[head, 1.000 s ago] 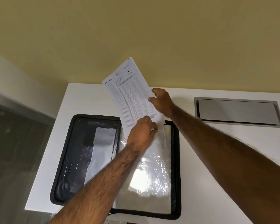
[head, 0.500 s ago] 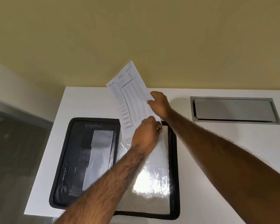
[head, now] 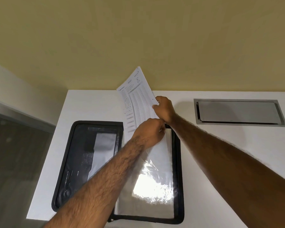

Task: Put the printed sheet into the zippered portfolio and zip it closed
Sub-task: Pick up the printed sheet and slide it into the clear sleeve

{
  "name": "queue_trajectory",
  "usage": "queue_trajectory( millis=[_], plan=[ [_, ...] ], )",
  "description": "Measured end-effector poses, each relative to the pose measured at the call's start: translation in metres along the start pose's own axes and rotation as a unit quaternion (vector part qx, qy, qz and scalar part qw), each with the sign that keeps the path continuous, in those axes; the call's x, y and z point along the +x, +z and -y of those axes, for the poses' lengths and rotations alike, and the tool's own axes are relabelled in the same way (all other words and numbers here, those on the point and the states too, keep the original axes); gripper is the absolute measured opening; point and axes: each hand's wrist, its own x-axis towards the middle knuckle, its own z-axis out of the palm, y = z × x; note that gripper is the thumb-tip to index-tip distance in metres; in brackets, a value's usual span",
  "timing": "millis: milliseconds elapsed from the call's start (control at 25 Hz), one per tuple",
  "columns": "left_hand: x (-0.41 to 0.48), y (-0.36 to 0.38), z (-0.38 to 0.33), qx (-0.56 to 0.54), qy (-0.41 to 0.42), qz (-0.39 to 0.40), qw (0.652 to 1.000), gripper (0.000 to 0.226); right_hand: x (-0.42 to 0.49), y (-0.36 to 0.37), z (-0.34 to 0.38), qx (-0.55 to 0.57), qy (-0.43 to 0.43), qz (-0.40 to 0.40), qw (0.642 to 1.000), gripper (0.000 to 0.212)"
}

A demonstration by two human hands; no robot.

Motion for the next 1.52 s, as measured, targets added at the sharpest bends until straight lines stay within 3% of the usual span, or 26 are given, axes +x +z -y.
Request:
queue_trajectory(
  millis=[120,280,440,640,720,840,960,1040,1160,1360,1520],
  plan=[
    [0.008,-0.006,0.002,-0.030,-0.009,0.024,0.999,0.011,-0.001,-0.002,-0.003,0.019,0.007,0.001,1.000,0.025],
    [0.014,-0.003,0.004,-0.070,-0.038,-0.013,0.997,0.008,0.000,-0.005,-0.005,0.061,0.022,0.018,0.998,0.015],
    [0.014,0.005,0.000,-0.072,-0.060,0.024,0.995,0.015,0.005,-0.011,0.001,0.090,0.060,0.062,0.992,0.016],
    [0.007,0.017,-0.007,-0.033,-0.062,-0.044,0.997,0.013,0.000,-0.013,-0.001,0.105,0.089,0.063,0.989,0.011],
    [0.008,0.018,-0.008,-0.026,-0.061,-0.080,0.995,0.013,-0.003,-0.012,-0.006,0.130,0.102,0.068,0.984,0.017],
    [0.010,0.016,-0.007,-0.008,-0.053,-0.059,0.997,0.013,-0.005,-0.014,-0.009,0.134,0.113,0.089,0.980,0.029],
    [0.010,0.020,-0.005,0.023,-0.042,-0.039,0.998,0.014,-0.007,-0.026,-0.004,0.136,0.121,0.154,0.971,0.032],
    [0.009,0.022,-0.006,0.032,-0.037,-0.030,0.998,0.014,-0.009,-0.038,-0.002,0.151,0.160,0.223,0.950,0.023],
    [0.009,0.021,-0.008,0.039,-0.035,-0.027,0.998,0.013,-0.013,-0.048,0.000,0.066,0.194,0.319,0.925,0.011],
    [0.005,0.022,-0.015,0.062,-0.039,-0.019,0.997,0.021,-0.014,-0.046,-0.004,0.059,0.199,0.285,0.936,0.010],
    [-0.003,0.032,-0.021,0.085,-0.024,-0.063,0.994,0.018,-0.013,-0.044,-0.008,0.046,0.197,0.288,0.936,0.016]
  ],
)
